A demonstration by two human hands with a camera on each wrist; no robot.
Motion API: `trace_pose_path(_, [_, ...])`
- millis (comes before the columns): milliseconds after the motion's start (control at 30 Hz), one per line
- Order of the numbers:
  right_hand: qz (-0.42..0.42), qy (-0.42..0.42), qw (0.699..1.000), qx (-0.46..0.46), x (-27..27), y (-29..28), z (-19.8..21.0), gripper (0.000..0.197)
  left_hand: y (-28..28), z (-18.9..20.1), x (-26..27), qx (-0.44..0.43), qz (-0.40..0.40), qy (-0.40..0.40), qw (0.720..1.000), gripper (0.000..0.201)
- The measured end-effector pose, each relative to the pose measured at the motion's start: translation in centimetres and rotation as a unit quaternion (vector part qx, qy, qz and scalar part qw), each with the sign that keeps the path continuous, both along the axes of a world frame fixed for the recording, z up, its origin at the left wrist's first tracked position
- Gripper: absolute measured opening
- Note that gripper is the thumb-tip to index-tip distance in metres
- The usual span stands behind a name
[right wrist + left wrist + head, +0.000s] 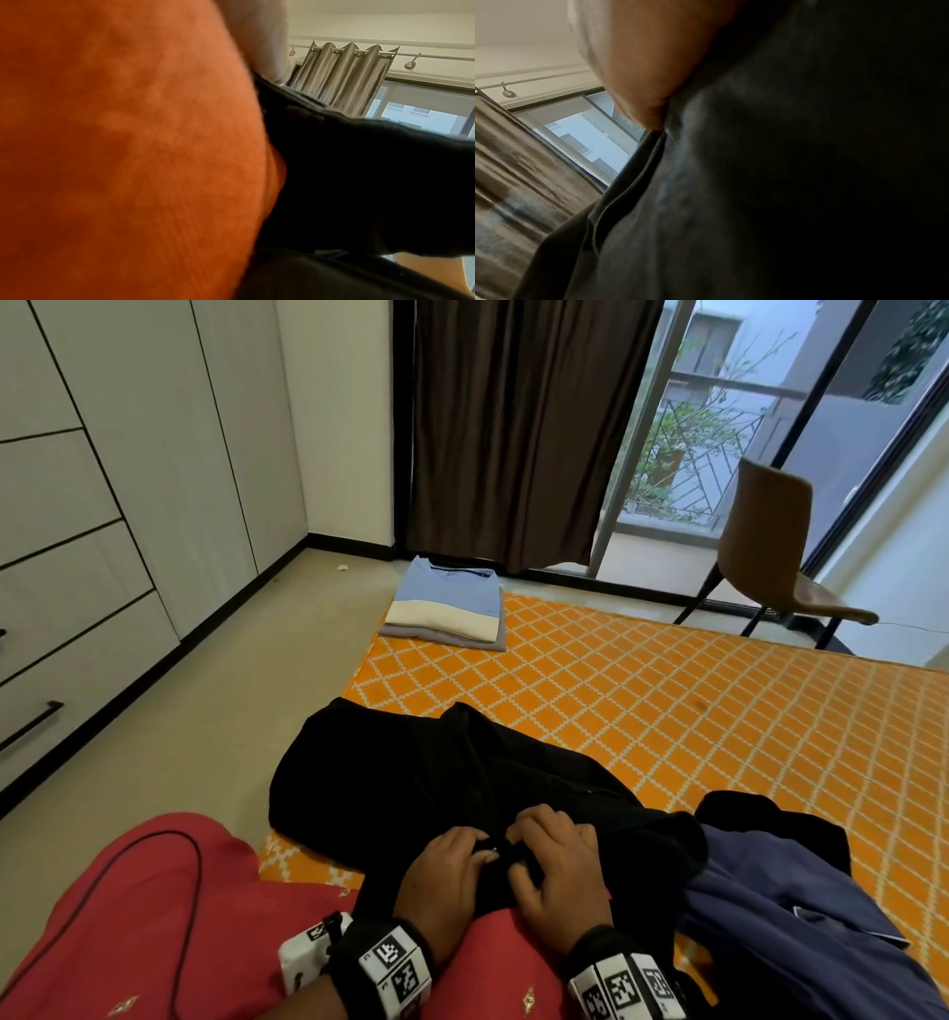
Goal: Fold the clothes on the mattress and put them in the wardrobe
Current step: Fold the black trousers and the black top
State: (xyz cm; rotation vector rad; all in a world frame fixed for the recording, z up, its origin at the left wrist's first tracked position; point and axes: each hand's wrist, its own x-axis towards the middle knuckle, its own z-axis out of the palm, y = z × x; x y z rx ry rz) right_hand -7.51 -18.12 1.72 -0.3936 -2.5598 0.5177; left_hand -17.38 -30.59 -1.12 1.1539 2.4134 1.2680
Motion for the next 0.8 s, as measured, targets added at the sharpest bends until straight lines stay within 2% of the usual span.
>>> trace_pose_path(133, [0.009, 0.0, 1.0, -0.013, 0.2, 0.0, 0.0, 0.016, -0.4, 0.3, -0.5, 0.018, -0.01, -0.031, 0.999, 0.042])
trace_pose_path(233, [0.016, -0.011, 1.0, -0.016, 0.5, 0.0, -0.1, 0.015, -0.8, 1.1, -1.1, 0.059, -0.022, -0.103, 0.993, 0.01])
trace_pose_path(300, [0.018, -0.016, 1.0, -0.011, 0.5, 0.1, -0.1, 0.017, -1.0, 1.6, -1.5, 0.062, -0.038, -0.146, 0.987, 0.01])
trace_pose_path(400, [0.024, -0.016, 1.0, 0.001, 0.4, 0.2, -0.1, 0.014, -0.9, 1.4, -2.1, 0.047, -0.038, -0.15, 0.987, 0.012])
trace_pose_path(533, [0.041, -0.004, 0.999, 0.016, 0.2, 0.2, -0.1, 0.004, -1.0, 0.9, -2.0, 0.041, -0.017, -0.087, 0.995, 0.017])
trace_pose_path(633, [0.05, -0.007, 0.998, 0.034, 0.1, 0.3, -0.1, 0.018, -1.2, 0.7, -1.5, 0.064, -0.003, -0.033, 0.997, 0.022])
trace_pose_path(800, [0.051, -0.014, 0.997, 0.062, 0.3, 0.0, -0.3, 0.012, -1.0, 0.2, -1.0, 0.046, -0.002, 0.058, 0.997, 0.013])
